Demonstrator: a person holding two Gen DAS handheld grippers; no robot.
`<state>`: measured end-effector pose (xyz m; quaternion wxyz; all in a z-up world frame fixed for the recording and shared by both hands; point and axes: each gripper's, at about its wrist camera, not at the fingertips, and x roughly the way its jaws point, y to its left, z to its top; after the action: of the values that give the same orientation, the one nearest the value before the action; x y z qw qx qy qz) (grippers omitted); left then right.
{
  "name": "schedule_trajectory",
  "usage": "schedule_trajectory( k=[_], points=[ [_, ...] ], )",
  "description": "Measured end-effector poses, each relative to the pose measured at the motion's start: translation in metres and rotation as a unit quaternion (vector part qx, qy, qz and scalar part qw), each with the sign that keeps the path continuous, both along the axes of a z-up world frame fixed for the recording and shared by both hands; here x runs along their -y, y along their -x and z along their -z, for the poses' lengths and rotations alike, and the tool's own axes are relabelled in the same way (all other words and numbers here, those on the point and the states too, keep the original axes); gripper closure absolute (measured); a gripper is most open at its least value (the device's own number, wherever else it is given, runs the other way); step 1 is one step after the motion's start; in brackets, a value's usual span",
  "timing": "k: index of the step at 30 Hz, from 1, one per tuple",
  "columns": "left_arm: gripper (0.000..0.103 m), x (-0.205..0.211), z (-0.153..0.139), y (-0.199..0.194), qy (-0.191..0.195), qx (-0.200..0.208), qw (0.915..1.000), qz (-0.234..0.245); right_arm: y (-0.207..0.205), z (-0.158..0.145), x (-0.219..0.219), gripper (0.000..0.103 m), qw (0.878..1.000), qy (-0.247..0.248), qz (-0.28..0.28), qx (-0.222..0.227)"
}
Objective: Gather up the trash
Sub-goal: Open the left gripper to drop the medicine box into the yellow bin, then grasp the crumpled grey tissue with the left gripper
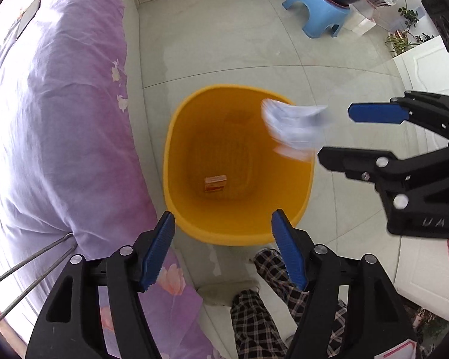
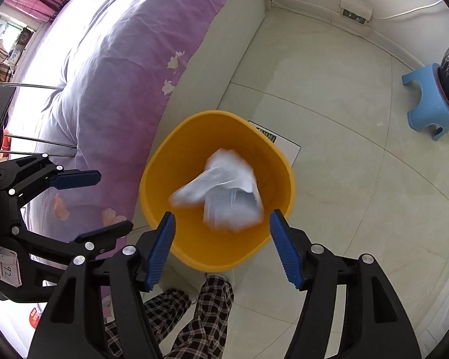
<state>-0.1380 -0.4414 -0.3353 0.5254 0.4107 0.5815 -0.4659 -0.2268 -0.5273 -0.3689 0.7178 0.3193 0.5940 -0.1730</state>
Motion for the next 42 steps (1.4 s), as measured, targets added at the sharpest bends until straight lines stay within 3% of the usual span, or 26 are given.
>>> schedule_trajectory(
  k=[8,15,21,28,36,42],
  points=[
    [0.036,-0.008,-0.015,0.000,0.013,0.004,0.9999,0.002,0.007,-0.017,0.000,0.037,1.000,0.008,0.008,-0.002],
    [0.036,-0.015,-0.047,0.004,0.030,0.008,0.9995,-0.002,0.013,-0.047,-0.007,0.037,1.000,0.023,0.008,0.003],
    [0.036,-0.025,-0.086,0.009,0.058,0.017,0.9982,-0.001,0.018,-0.094,-0.016,0.037,0.999,0.051,-0.001,0.011],
    [0.035,-0.056,-0.148,0.008,0.104,0.022,0.9932,-0.047,0.018,-0.166,-0.040,0.037,0.992,0.115,-0.041,0.037],
    [0.035,-0.106,-0.204,-0.005,0.142,0.048,0.9801,-0.129,-0.001,-0.237,-0.071,0.037,0.981,0.154,-0.078,0.085],
    [0.035,-0.158,-0.235,-0.024,0.167,0.076,0.9574,-0.223,-0.032,-0.275,-0.109,0.037,0.971,0.155,-0.127,0.131]
  ],
)
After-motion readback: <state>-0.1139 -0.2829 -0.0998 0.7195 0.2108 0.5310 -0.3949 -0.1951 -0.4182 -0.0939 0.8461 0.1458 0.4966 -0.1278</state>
